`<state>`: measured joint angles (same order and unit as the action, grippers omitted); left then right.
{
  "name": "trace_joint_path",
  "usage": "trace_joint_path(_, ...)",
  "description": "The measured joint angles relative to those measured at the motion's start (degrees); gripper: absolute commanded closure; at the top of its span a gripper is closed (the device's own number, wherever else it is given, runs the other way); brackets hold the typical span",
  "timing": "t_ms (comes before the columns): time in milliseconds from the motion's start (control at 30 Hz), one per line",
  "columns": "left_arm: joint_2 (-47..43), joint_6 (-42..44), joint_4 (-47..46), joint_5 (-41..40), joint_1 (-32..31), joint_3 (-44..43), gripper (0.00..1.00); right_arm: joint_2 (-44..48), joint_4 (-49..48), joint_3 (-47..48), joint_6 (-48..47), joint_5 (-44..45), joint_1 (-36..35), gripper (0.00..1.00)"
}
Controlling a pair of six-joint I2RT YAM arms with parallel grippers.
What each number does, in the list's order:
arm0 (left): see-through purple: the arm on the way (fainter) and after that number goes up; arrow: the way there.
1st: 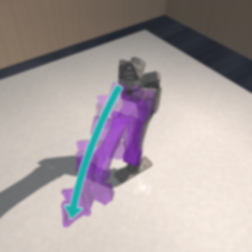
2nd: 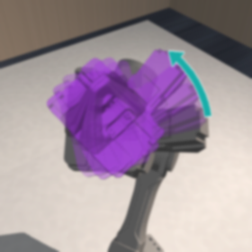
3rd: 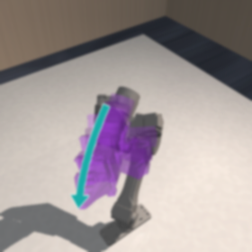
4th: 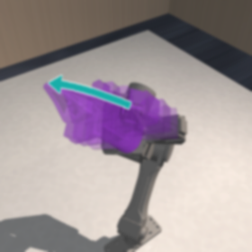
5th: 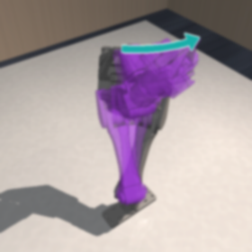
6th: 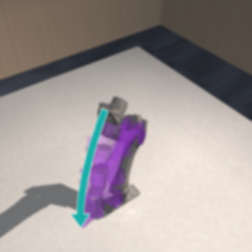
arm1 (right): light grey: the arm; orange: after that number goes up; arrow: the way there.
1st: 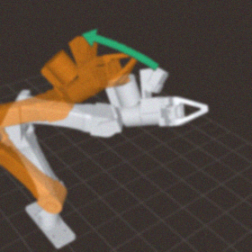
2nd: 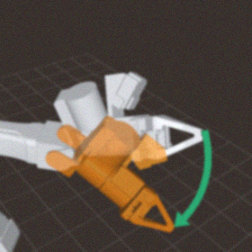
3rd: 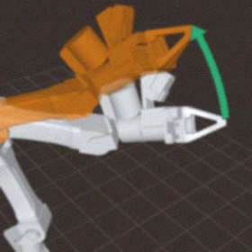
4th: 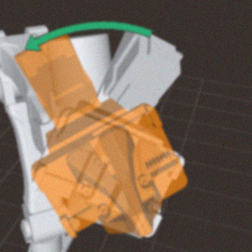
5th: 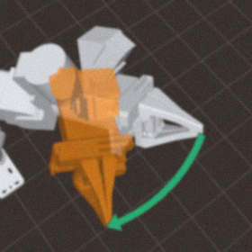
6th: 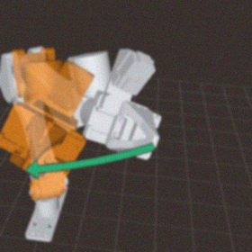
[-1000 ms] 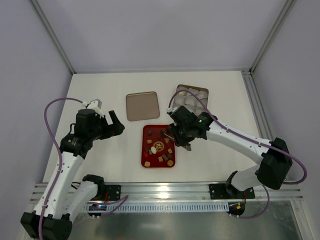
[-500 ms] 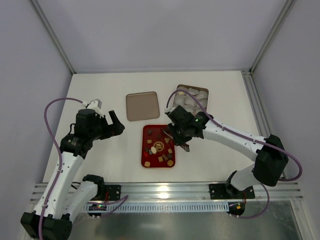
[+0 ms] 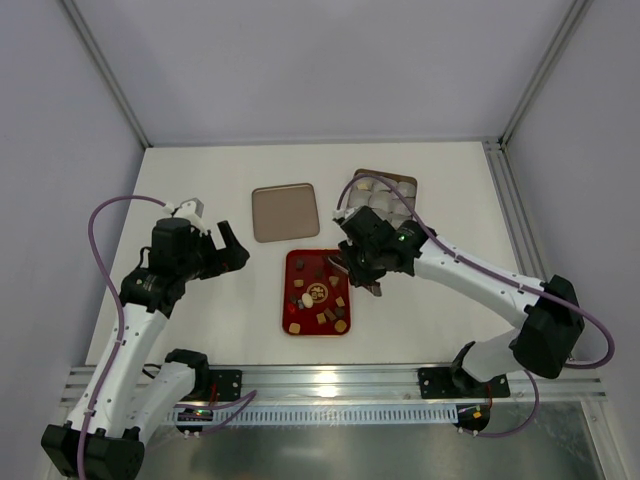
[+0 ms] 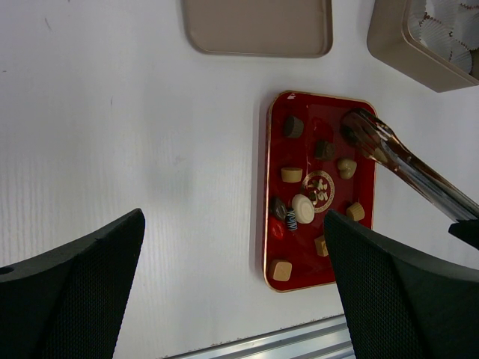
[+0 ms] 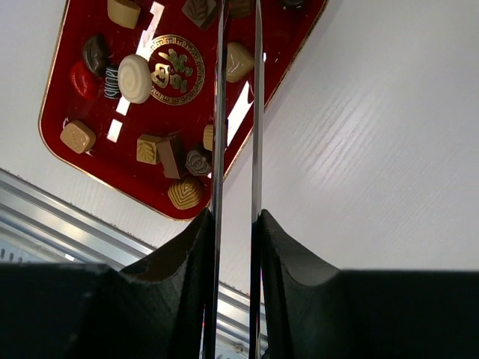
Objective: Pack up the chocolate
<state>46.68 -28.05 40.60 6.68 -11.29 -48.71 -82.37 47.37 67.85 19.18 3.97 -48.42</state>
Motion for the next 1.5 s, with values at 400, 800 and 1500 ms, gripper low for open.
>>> trace_joint_path(400, 0.0, 0.0, 0.0, 0.0, 0.0, 0.0, 0.0, 4.2, 1.2, 4.0, -1.1, -1.9, 9.9, 0.71)
trace_joint_path(800, 0.0, 0.0, 0.0, 0.0, 0.0, 0.0, 0.0, -3.7, -1.6, 16.6, -2.2, -2.1, 25.6, 0.72)
trace_joint_path(1500, 0.0, 0.0, 0.0, 0.0, -0.3, 0.0, 0.0, -19.2, -4.2, 21.9, -1.4, -1.8, 32.4, 0.74)
